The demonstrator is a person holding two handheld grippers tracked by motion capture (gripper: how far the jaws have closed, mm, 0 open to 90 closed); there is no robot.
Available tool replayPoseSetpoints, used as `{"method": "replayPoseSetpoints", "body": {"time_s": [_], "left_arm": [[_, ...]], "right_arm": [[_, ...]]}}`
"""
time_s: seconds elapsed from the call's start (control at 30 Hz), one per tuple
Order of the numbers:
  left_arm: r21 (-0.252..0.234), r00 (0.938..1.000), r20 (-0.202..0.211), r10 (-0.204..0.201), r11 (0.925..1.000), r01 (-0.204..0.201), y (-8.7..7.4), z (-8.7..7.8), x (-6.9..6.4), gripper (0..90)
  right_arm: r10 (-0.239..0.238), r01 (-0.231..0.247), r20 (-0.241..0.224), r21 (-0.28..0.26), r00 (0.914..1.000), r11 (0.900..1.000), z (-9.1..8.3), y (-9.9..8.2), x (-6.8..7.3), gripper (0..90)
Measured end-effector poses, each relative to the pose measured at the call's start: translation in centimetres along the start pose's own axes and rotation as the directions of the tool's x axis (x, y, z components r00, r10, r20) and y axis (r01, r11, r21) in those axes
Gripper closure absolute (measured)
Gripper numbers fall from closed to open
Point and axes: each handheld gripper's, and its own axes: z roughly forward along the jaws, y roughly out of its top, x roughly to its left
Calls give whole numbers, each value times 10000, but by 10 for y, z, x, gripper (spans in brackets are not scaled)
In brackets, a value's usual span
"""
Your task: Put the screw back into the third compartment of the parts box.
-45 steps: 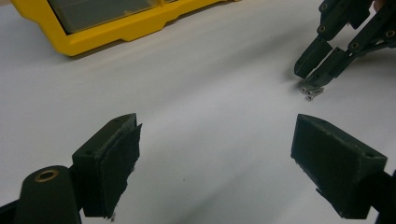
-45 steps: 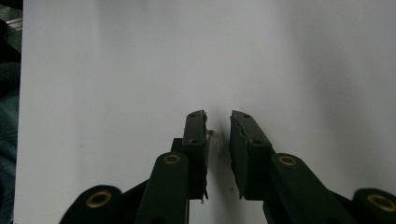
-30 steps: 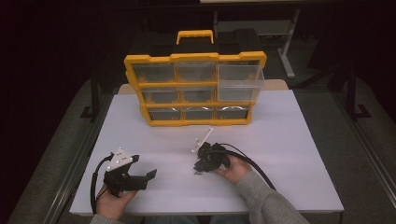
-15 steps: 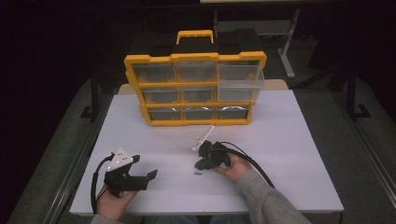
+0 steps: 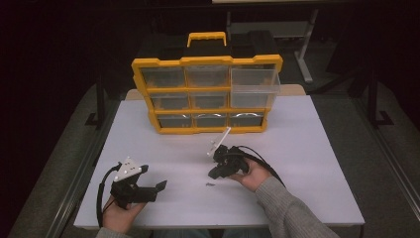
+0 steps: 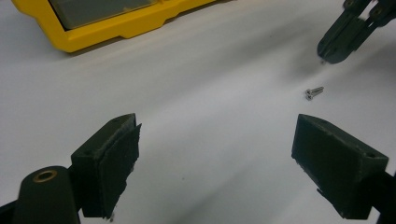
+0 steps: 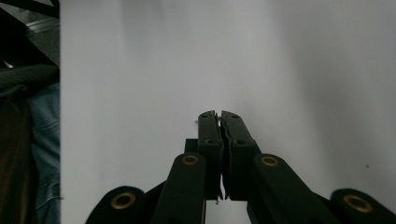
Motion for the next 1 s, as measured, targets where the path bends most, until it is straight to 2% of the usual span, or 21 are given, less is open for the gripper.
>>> {"method": "replayPoseSetpoints", "body": {"time_s": [0.2,0.33,0.37,0.47,0.53,0.77,1.0], "left_arm": [[19,10000,-35,52,10000,-52,0,0,1,142],[-77,9999,-39,-128,9999,128,0,1,0,142],[28,10000,-60,16,10000,-16,0,0,1,142],[44,10000,-66,-35,10000,35,0,0,1,142],[41,9999,-89,141,9999,-140,0,0,2,142],[-45,10000,-55,10,10000,-10,-1,0,2,142],[20,10000,-39,52,10000,-52,0,0,1,142]], "right_arm": [[-52,38,-347,-401,9994,9992,-21,6,0,860],[-36,18,-302,-588,9995,9983,-40,12,-2,860],[-47,31,-263,-587,9996,9983,-44,14,-2,860],[-84,66,-250,-709,9997,9975,-57,20,-3,860],[-43,20,-287,-781,9996,9969,-67,23,-3,860],[-215,190,-211,-1096,9995,9938,-95,34,-7,860],[-245,239,-53,-969,9997,9950,-121,45,-9,860]]}}
